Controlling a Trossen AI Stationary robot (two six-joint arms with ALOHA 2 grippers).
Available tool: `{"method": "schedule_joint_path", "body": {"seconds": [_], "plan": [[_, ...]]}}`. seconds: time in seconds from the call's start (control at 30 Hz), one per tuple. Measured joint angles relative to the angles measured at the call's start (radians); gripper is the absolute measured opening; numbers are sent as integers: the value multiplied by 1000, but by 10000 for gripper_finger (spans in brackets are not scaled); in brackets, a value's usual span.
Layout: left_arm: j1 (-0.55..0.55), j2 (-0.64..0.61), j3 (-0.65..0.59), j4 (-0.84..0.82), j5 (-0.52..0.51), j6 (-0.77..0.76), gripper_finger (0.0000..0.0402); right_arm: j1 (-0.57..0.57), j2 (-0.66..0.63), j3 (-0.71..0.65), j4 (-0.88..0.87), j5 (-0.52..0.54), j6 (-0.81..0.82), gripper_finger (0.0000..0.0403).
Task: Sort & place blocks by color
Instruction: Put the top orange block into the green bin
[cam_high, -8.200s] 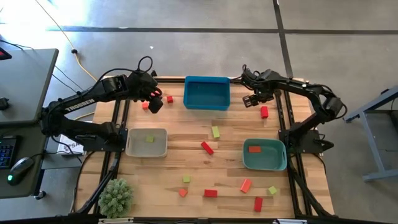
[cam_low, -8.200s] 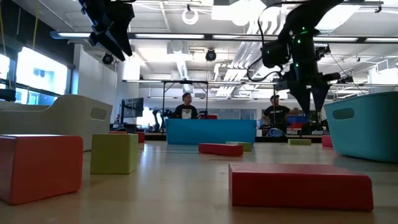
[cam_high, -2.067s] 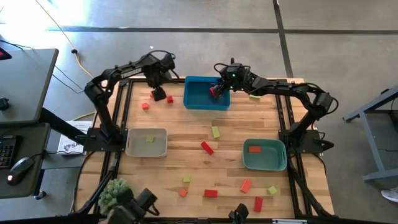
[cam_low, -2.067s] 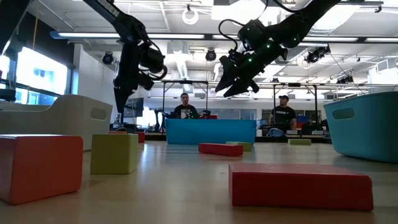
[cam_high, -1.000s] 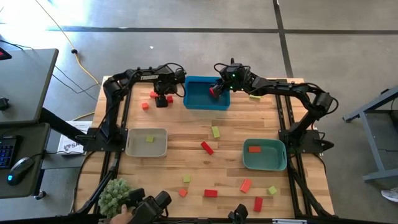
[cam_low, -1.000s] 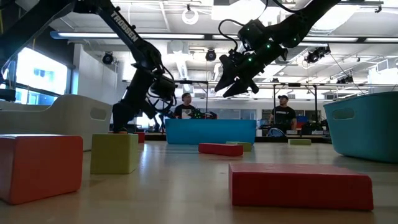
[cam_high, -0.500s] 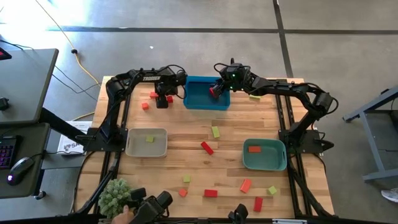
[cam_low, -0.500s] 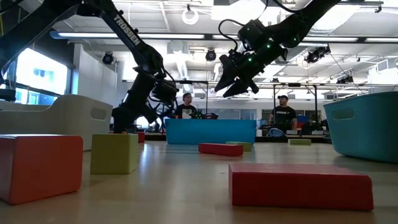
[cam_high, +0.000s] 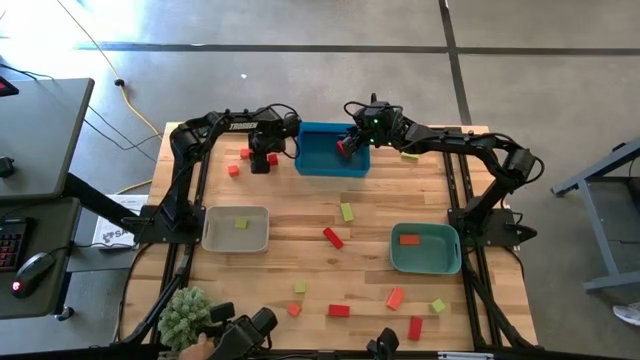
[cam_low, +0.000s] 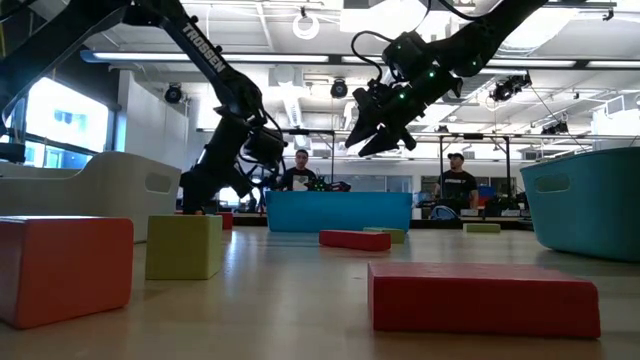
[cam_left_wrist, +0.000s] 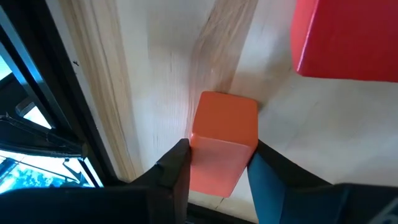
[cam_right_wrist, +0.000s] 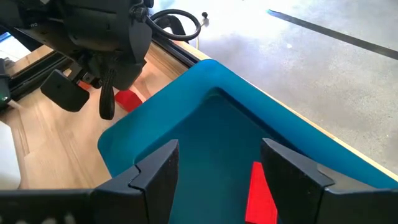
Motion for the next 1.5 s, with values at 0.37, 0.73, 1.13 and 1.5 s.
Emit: {"method": "schedule_joint_path", "body": {"seconds": [0.37,0.73,1.13,1.5], "plan": [[-2,-123,0,-3,154,-76,101,0,0,0,0,-29,-26,213],[-24,-353,0,1,293,-164,102,0,0,0,40,-287,-24,213],[-81,-556,0,24,429,-303,102,86,0,0,250,-426,19,213],[-142,-624,0,84,592,-324,101,185,-34,0,394,-407,59,213]]}}
